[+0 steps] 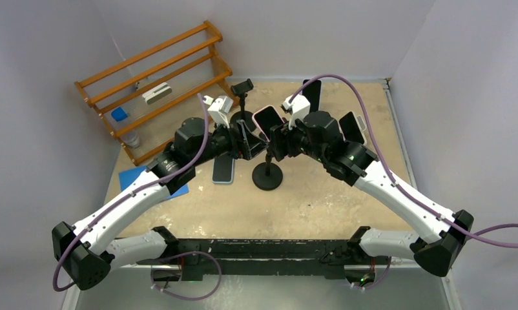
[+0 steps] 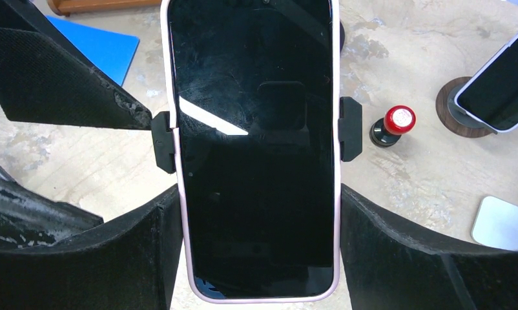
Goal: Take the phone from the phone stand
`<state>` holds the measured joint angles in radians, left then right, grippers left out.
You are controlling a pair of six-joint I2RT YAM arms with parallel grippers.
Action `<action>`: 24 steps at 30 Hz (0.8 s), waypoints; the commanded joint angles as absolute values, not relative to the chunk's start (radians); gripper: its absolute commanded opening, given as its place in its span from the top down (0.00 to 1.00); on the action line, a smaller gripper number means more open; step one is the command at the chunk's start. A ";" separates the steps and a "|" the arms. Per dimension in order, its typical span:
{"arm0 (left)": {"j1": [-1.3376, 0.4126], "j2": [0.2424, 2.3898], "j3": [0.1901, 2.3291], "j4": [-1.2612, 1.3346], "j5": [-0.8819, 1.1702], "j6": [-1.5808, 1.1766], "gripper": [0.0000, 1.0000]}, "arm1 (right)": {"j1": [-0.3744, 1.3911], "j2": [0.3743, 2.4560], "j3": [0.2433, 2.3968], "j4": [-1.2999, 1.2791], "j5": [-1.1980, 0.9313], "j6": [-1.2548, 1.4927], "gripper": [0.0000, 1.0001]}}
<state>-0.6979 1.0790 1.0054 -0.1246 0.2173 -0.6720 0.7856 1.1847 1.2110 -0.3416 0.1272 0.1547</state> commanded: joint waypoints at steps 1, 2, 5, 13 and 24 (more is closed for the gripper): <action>-0.675 1.052 0.996 -0.053 0.236 -0.791 0.25 | 0.788 1.166 1.220 -0.292 0.106 0.132 0.45; -0.669 1.052 0.998 -0.048 0.240 -0.801 0.26 | 0.788 1.165 1.218 -0.290 0.106 0.132 0.45; -0.645 1.065 1.003 -0.026 0.272 -0.833 0.27 | 0.788 1.158 1.211 -0.283 0.107 0.132 0.46; -0.564 1.137 0.967 0.117 0.481 -0.953 0.34 | 0.788 1.131 1.190 -0.272 0.111 0.134 0.46; -0.543 1.185 0.930 0.216 0.559 -1.000 0.39 | 0.788 1.118 1.181 -0.265 0.100 0.135 0.47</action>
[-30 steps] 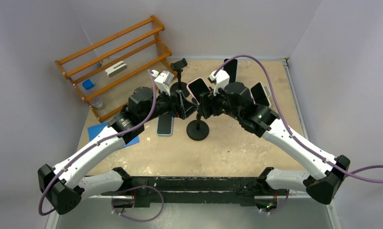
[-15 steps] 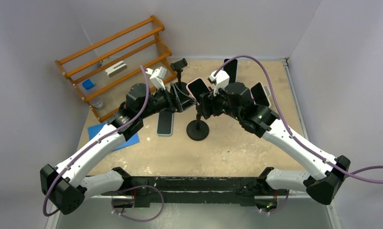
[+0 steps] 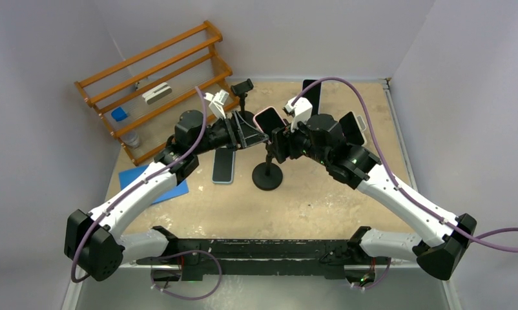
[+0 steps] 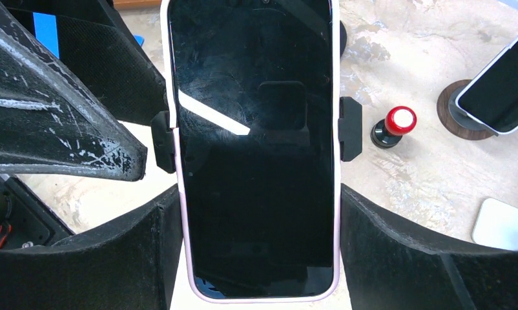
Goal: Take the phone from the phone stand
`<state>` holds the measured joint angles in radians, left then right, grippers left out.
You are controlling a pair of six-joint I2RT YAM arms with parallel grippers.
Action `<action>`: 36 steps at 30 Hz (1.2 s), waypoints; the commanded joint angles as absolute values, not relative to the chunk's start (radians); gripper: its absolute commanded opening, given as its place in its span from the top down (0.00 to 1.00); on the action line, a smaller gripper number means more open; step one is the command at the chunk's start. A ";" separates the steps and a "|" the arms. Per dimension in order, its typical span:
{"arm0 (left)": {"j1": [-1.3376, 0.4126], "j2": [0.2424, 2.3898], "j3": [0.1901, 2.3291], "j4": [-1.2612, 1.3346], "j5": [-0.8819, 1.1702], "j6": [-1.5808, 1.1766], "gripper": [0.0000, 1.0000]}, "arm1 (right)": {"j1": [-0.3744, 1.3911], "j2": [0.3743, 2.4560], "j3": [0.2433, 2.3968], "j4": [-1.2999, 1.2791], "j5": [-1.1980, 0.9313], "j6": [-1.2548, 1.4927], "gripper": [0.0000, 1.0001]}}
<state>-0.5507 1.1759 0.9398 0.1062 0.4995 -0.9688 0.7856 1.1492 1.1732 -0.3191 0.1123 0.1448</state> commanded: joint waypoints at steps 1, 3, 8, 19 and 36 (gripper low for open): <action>-0.543 1.188 0.925 0.228 0.566 -1.005 0.40 | 0.788 1.118 1.181 -0.265 0.099 0.135 0.47; -0.543 1.195 0.922 0.238 0.574 -1.009 0.42 | 0.788 1.120 1.183 -0.265 0.098 0.136 0.47; -0.538 1.208 0.916 0.253 0.586 -1.014 0.46 | 0.788 1.121 1.183 -0.265 0.098 0.137 0.47; -0.514 1.227 0.901 0.300 0.624 -1.041 0.54 | 0.788 1.129 1.184 -0.263 0.094 0.138 0.48; -0.508 1.255 0.886 0.391 0.692 -1.084 0.65 | 0.788 1.141 1.193 -0.266 0.092 0.141 0.48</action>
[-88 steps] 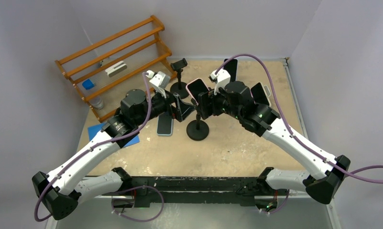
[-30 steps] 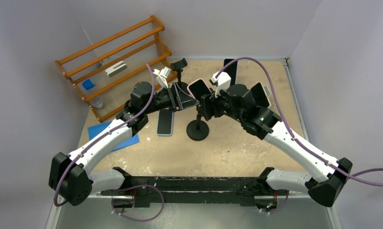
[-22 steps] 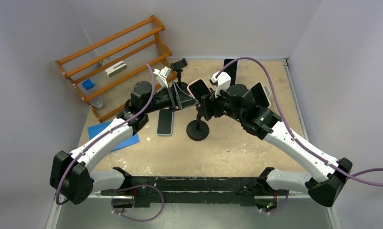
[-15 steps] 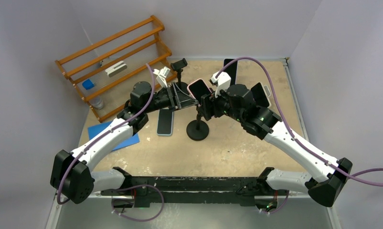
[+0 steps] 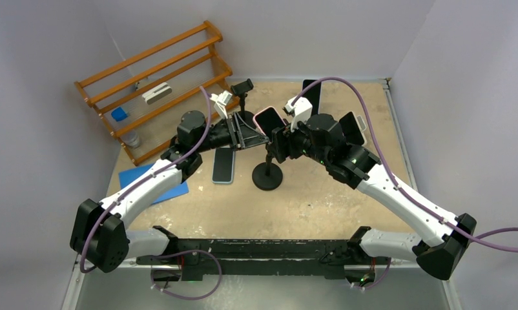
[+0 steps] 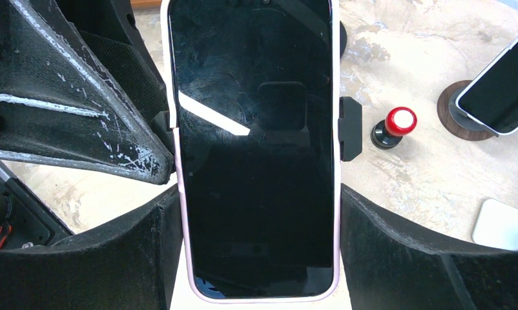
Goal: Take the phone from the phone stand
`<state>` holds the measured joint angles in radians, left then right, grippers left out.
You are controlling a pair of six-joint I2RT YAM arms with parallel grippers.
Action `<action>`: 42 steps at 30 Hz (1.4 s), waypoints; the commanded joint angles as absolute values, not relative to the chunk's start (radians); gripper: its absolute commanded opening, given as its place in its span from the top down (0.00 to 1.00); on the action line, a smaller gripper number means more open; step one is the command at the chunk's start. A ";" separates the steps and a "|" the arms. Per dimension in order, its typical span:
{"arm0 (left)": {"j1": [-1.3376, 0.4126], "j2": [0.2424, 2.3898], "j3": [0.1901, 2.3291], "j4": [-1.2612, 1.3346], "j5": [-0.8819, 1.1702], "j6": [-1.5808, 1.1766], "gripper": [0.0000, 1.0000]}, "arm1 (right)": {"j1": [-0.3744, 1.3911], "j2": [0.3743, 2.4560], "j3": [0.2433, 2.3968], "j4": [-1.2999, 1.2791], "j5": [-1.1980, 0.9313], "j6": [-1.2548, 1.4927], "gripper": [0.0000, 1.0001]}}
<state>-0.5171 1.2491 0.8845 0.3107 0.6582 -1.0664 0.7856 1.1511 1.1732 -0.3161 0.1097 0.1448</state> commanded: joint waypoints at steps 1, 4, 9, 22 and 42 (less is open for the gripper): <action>-0.507 1.255 0.885 0.391 0.693 -1.085 0.68 | 0.788 1.141 1.193 -0.267 0.091 0.141 0.48; -0.508 1.254 0.880 0.393 0.695 -1.086 0.76 | 0.788 1.143 1.195 -0.267 0.091 0.141 0.48; -0.506 1.249 0.875 0.393 0.695 -1.085 0.94 | 0.788 1.144 1.195 -0.266 0.096 0.143 0.38; -0.479 1.240 0.877 0.344 0.699 -1.086 1.00 | 0.790 0.983 1.066 -0.058 0.242 0.109 0.01; -0.446 1.241 0.920 0.273 0.744 -1.073 1.00 | 0.797 1.113 1.227 -0.250 0.122 0.028 0.01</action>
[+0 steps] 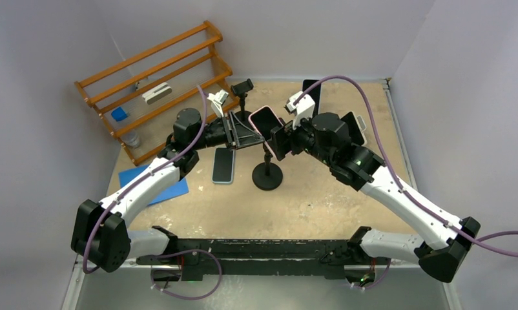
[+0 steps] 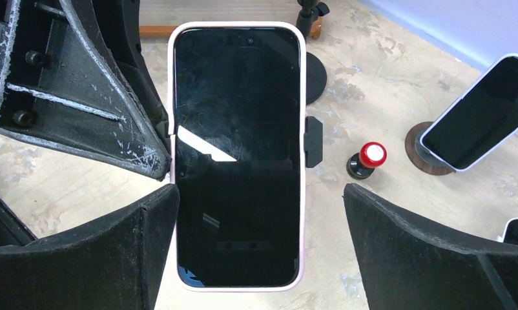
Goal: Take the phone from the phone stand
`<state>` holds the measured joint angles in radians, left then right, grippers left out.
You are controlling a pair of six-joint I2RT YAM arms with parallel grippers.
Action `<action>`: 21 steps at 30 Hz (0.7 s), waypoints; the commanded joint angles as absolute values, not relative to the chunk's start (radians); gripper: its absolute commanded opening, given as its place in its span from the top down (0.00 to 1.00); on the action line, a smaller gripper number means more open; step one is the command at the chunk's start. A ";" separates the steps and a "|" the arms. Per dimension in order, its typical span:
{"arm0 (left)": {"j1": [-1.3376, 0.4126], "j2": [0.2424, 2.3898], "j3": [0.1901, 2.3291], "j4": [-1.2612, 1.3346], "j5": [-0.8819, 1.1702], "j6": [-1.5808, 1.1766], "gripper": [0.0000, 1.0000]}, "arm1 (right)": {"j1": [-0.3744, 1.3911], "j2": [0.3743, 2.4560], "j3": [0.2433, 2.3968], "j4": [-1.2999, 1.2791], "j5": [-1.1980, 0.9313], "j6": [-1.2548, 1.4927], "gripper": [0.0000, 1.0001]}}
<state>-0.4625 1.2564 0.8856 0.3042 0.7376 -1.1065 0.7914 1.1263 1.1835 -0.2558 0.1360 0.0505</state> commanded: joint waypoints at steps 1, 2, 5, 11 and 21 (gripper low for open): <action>-0.446 1.240 0.919 0.272 0.744 -1.072 1.00 | 0.800 1.114 1.223 -0.249 0.125 0.027 0.01; -0.445 1.239 0.919 0.272 0.745 -1.072 1.00 | 0.801 1.118 1.221 -0.247 0.128 0.026 0.01; -0.445 1.241 0.922 0.272 0.749 -1.072 1.00 | 0.806 1.126 1.216 -0.244 0.128 0.022 0.01; -0.443 1.247 0.925 0.272 0.755 -1.070 1.00 | 0.818 1.139 1.218 -0.240 0.108 0.017 0.01; -0.443 1.256 0.927 0.275 0.761 -1.070 1.00 | 0.818 1.154 1.213 -0.235 0.136 0.028 0.01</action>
